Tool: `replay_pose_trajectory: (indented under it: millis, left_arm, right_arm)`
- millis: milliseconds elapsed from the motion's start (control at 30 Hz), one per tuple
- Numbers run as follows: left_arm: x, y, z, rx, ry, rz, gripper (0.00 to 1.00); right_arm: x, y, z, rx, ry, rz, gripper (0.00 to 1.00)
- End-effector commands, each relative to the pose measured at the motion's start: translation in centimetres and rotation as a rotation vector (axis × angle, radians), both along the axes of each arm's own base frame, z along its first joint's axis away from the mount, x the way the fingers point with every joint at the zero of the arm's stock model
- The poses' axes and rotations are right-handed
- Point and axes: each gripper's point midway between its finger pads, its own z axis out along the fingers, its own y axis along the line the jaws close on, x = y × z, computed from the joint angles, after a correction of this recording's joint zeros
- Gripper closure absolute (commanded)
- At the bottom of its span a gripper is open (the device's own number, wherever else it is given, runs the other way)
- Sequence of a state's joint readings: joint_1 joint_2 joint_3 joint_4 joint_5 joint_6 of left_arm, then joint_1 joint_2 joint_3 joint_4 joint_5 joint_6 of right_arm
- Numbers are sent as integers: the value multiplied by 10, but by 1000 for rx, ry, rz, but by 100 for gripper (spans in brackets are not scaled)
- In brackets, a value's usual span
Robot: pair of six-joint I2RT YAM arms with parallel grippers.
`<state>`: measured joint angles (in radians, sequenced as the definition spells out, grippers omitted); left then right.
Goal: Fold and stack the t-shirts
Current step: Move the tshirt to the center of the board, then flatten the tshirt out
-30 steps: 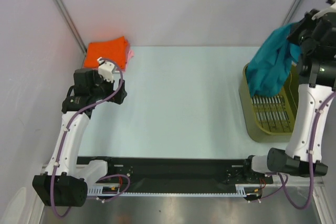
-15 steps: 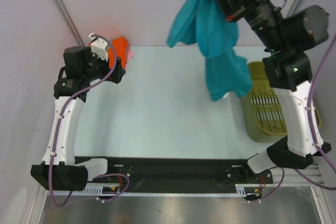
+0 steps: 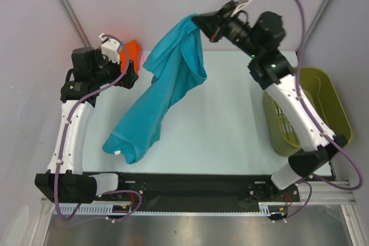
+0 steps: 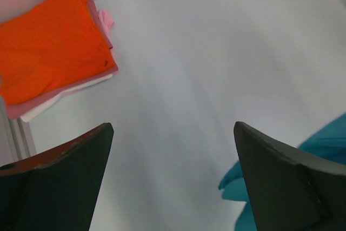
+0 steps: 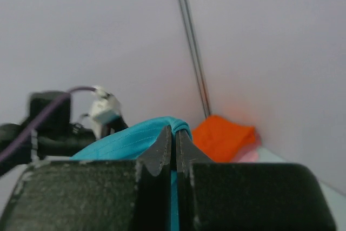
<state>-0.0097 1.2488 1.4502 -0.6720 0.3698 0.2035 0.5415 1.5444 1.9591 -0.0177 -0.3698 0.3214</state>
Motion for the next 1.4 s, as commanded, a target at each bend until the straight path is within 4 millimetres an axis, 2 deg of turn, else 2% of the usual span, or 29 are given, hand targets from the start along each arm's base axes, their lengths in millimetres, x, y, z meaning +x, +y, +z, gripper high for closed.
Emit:
replay_pose_trajectory:
  millis: [0,100,133,200,233,267,300,333,367,433,467,500,533,567,633,667,700,767,900,933,967,1000,1033,1133,1167,1200,1233,1333,1367]
  left_arm:
    - [-7,6,-35,39,66,0,0]
    - [-14,7,-77,84,137,-39,0]
    - [-17,3,-83,78,147,-65,0]
    - [-24,-1,-102,79,181,-107,0]
    - [-22,-3,-106,76,174,-114,0]
    - [-23,-2,-115,77,187,-114,0]
    - [-22,-2,-118,85,186,-116,0]
    - [-17,0,-122,92,183,-109,0]
    - [-15,3,-129,104,195,-94,0]
    - [-12,5,-143,118,240,-90,0]
    - [-11,8,-149,142,256,-94,0]
    - [-10,9,-164,155,299,-99,1]
    - [-13,11,-175,170,339,-101,3]
    - [-15,13,-185,190,374,-103,10]
    - [-26,18,-211,230,481,-120,18]
    - [-35,17,-223,237,523,-128,21]
    - [-41,19,-230,254,544,-135,21]
    - [-60,21,-244,272,589,-149,21]
    - [-85,36,-261,376,641,-152,18]
    - [-90,44,-266,420,656,-139,18]
    - [-102,46,-276,436,687,-151,18]
    - [-106,47,-280,451,693,-167,18]
    - [-113,47,-284,452,711,-182,17]
    - [-129,46,-296,470,753,-213,20]
    - [-134,49,-301,487,766,-216,22]
    - [-135,51,-304,499,769,-215,26]
    - [-132,53,-306,511,762,-211,38]
    - [-127,56,-306,526,759,-206,60]
    - [-119,56,-302,527,740,-198,79]
  right_arm:
    - [73,26,-123,-213,188,-99,100]
    - [108,37,-190,-355,296,-131,100]
    - [129,45,-226,-401,356,-138,100]
    - [151,48,-236,-417,399,-168,100]
    - [178,48,-279,-456,474,-204,97]
    - [189,38,-298,-484,541,-265,84]
    - [201,32,-298,-478,560,-304,73]
    - [214,26,-278,-435,550,-344,66]
    - [226,11,-309,-476,630,-402,47]
    - [229,-2,-316,-488,666,-442,33]
    - [221,-9,-304,-501,648,-458,29]
    - [216,-12,-303,-518,637,-456,28]
    - [205,-20,-350,-605,709,-472,28]
    - [193,-21,-315,-577,626,-470,28]
    - [175,-25,-332,-608,634,-448,28]
    - [159,-21,-362,-641,671,-387,29]
    - [151,-23,-358,-639,664,-364,29]
    - [137,-25,-383,-685,712,-331,30]
    - [141,-29,-419,-727,788,-344,30]
    - [145,-29,-437,-745,815,-341,30]
    - [146,-29,-447,-755,836,-336,30]
    - [153,-26,-443,-745,830,-339,30]
    - [158,-28,-466,-766,872,-340,29]
    - [168,-23,-476,-772,897,-330,31]
    - [169,-24,-492,-786,926,-321,34]
    - [169,-22,-495,-784,933,-310,37]
    - [168,-17,-495,-775,937,-279,39]
    - [168,-20,-509,-785,964,-274,65]
    - [167,-26,-514,-782,987,-284,80]
